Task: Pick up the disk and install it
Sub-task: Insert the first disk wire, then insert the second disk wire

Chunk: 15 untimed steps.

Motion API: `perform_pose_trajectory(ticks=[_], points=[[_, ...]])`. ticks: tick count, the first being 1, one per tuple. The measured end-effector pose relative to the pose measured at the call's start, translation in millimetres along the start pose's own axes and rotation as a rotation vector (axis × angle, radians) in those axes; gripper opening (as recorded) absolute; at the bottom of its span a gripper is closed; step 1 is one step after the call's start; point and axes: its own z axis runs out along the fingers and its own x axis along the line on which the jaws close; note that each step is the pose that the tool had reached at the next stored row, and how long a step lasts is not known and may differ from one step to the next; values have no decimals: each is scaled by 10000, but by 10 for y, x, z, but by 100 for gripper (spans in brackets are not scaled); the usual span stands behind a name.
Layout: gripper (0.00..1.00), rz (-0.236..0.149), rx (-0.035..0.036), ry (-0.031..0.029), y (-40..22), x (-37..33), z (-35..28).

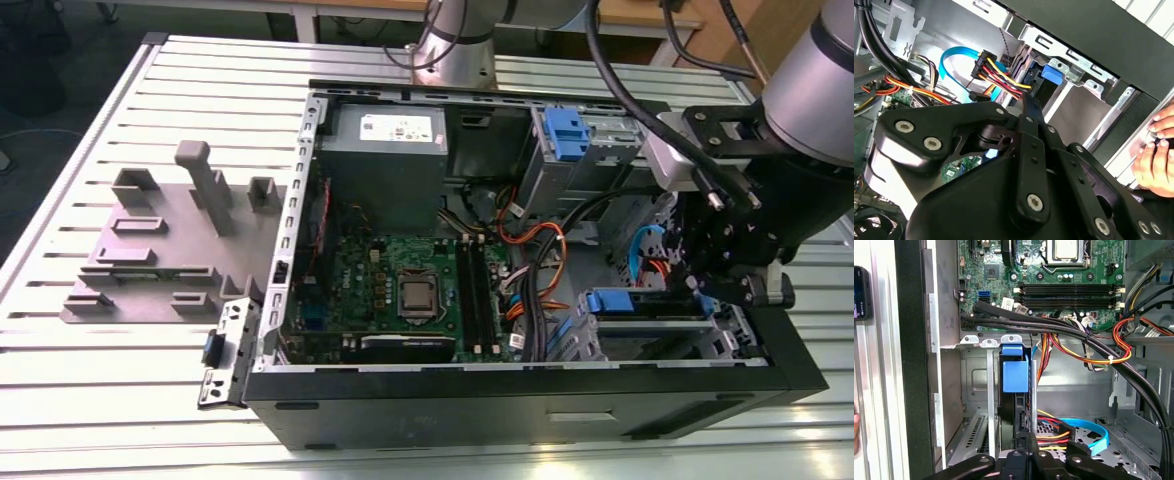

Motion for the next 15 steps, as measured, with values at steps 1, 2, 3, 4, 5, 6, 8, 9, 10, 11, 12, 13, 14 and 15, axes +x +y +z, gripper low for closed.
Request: perform_pose_trajectory(ticks=[1,2,3,4,5,6,8,9,10,11,12,13,14,15], points=[[11,0,0,-1,0,0,0],[11,0,0,0,0,0,0],[11,0,0,0,0,0,0],[11,0,0,-1,0,0,0],[11,0,-1,0,0,0,0],[11,0,-1,-1,0,0,0],[11,0,-1,-1,0,0,0],[11,0,-2,0,0,0,0],[11,0,-2,0,0,0,0],[11,0,-1,-1,0,0,0],[11,0,-1,-1,0,0,0],[11,0,-2,0,0,0,0],[11,0,-2,0,0,0,0],[11,0,-2,0,0,0,0]])
